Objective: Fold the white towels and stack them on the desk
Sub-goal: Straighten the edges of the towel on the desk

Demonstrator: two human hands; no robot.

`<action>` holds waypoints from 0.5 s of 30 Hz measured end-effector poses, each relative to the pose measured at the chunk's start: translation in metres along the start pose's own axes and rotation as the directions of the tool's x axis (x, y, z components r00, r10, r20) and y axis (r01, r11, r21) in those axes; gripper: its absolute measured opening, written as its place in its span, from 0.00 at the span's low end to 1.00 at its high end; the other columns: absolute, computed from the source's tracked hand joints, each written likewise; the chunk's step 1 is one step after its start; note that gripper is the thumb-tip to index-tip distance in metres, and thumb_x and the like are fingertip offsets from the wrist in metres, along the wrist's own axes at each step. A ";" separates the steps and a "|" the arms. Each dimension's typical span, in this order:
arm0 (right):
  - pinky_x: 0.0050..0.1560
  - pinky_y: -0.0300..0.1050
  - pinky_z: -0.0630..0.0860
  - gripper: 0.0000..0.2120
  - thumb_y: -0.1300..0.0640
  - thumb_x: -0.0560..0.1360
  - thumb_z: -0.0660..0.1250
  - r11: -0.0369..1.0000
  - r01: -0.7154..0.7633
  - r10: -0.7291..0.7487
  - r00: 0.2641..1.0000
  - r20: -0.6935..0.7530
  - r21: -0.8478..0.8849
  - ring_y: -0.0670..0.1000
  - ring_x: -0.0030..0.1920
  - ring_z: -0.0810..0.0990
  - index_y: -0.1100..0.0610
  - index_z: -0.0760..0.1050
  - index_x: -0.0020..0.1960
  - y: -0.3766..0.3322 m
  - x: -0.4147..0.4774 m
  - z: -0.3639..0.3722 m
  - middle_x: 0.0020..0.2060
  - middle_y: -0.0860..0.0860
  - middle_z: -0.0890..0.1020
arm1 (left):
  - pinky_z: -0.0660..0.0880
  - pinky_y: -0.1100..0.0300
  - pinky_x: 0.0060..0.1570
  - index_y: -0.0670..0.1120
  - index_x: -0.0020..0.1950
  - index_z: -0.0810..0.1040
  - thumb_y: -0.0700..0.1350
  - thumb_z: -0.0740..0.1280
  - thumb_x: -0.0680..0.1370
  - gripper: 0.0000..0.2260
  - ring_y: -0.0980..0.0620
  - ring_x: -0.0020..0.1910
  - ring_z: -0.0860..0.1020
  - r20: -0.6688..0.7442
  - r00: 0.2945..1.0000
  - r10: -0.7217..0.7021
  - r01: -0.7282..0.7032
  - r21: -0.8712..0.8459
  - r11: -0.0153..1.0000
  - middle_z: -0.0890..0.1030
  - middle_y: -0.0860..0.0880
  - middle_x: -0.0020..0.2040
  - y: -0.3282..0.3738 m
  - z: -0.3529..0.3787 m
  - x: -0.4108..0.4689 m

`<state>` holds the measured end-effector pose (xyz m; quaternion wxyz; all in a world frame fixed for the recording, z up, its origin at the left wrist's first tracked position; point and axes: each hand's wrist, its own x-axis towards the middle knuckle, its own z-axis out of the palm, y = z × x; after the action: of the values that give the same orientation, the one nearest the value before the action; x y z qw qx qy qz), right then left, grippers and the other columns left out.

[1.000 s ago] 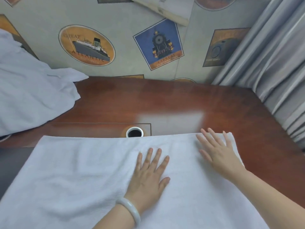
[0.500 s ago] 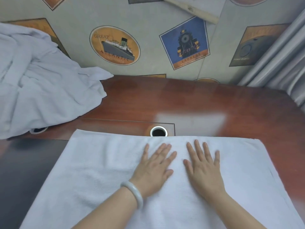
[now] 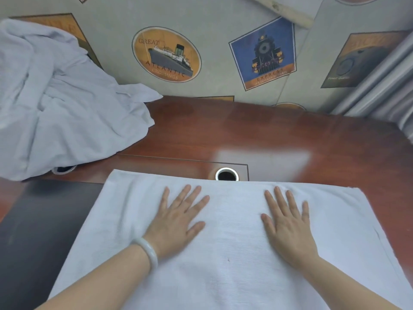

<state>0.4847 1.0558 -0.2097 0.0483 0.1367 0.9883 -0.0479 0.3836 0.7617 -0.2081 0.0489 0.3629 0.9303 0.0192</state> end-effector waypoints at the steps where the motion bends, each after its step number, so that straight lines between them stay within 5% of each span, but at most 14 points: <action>1: 0.76 0.60 0.36 0.31 0.36 0.77 0.33 1.000 0.001 -0.001 1.000 0.005 -0.004 0.47 0.78 0.33 0.42 0.39 0.79 0.000 0.000 -0.001 0.79 0.43 0.40 | 0.46 0.37 0.73 0.56 0.80 0.55 0.62 0.45 0.82 0.27 0.50 0.80 0.51 -0.006 1.000 -0.031 0.031 -0.017 0.999 0.53 0.52 0.81 -0.008 0.001 0.004; 5: 0.76 0.61 0.38 0.31 0.36 0.77 0.33 1.000 0.003 -0.003 1.000 -0.008 -0.005 0.47 0.78 0.35 0.42 0.39 0.79 0.000 0.000 0.000 0.79 0.43 0.41 | 0.38 0.41 0.75 0.57 0.81 0.49 0.63 0.34 0.77 0.32 0.49 0.80 0.45 -0.016 0.939 -0.344 0.344 0.015 0.939 0.49 0.51 0.81 -0.044 -0.001 0.026; 7: 0.76 0.61 0.39 0.31 0.36 0.78 0.34 1.000 -0.005 0.005 1.000 -0.006 -0.009 0.48 0.78 0.36 0.42 0.40 0.79 0.000 0.002 0.001 0.79 0.43 0.43 | 0.41 0.38 0.74 0.53 0.80 0.53 0.62 0.37 0.78 0.32 0.43 0.80 0.48 -0.065 0.879 -0.472 0.474 0.013 0.880 0.53 0.47 0.81 -0.034 -0.005 0.027; 11: 0.77 0.61 0.39 0.31 0.37 0.78 0.35 1.000 -0.002 0.002 1.000 -0.012 -0.008 0.48 0.78 0.37 0.43 0.42 0.80 0.001 0.000 0.002 0.79 0.44 0.43 | 0.54 0.30 0.70 0.53 0.79 0.61 0.60 0.49 0.81 0.27 0.45 0.79 0.56 -0.069 0.992 -0.105 0.105 -0.005 0.995 0.58 0.49 0.80 0.022 0.008 -0.013; 15: 0.77 0.60 0.39 0.32 0.36 0.77 0.34 1.000 -0.002 0.002 1.000 -0.002 -0.013 0.48 0.79 0.38 0.43 0.42 0.80 0.001 0.001 0.001 0.79 0.43 0.43 | 0.48 0.38 0.75 0.54 0.80 0.57 0.62 0.44 0.81 0.28 0.50 0.79 0.53 -0.129 0.932 -0.338 0.336 -0.033 0.941 0.55 0.52 0.80 -0.053 0.009 -0.021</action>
<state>0.4843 1.0565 -0.2108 0.0483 0.1373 0.9885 -0.0414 0.3640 0.7089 -0.2194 -0.0085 0.1957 0.9798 0.0394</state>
